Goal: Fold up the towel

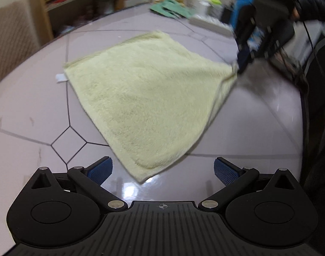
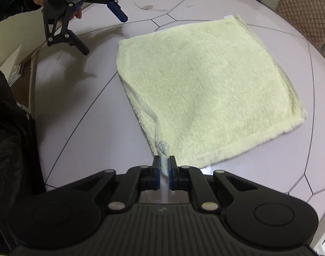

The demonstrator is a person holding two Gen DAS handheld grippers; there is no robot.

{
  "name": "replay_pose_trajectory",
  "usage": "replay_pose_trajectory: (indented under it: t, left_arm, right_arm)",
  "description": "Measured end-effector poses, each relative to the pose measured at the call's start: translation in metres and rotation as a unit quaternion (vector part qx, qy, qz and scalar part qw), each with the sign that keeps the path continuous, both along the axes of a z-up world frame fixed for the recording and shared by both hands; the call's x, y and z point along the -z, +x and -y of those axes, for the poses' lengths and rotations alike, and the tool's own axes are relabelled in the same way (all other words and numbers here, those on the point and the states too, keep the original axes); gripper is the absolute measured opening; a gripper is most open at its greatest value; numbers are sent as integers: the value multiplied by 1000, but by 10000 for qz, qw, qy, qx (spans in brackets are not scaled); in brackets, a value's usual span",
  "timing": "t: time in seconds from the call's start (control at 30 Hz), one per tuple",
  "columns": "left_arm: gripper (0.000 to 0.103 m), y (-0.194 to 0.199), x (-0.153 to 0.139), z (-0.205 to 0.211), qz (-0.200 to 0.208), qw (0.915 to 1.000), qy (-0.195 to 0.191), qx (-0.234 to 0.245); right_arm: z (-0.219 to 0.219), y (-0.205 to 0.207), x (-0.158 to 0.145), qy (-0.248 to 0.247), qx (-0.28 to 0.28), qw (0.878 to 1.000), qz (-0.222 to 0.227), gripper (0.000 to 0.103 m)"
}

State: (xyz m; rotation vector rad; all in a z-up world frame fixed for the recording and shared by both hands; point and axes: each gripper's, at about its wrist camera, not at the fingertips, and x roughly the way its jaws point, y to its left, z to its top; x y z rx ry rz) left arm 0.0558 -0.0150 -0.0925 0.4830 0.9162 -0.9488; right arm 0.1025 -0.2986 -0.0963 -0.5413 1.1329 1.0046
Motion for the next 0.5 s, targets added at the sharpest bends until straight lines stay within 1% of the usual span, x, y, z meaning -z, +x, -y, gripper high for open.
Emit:
replay_pose_trajectory:
  t: [0.17,0.3,0.4,0.47,0.5]
  left_arm:
    - [103,1,7,6,295,9977,216,575]
    - [102,3,16,8,556,9907,518,1125]
    - [100,5,19,6,635,9858,601,1435]
    - [94,7,22,4,668,9814,663,1674]
    - [84,8,23,4,680,9793,709,1771]
  right_arm:
    - [0,-6,-2,83,147,9999,8,6]
    - [-7,-10,-1,146,224,9996,51,6]
    - [-8,-11,1,167,305,9994,69,6]
    - [-9,-11,1,154,373,9991,116,6]
    - [-9,-12,2,147,407,9990,139,7]
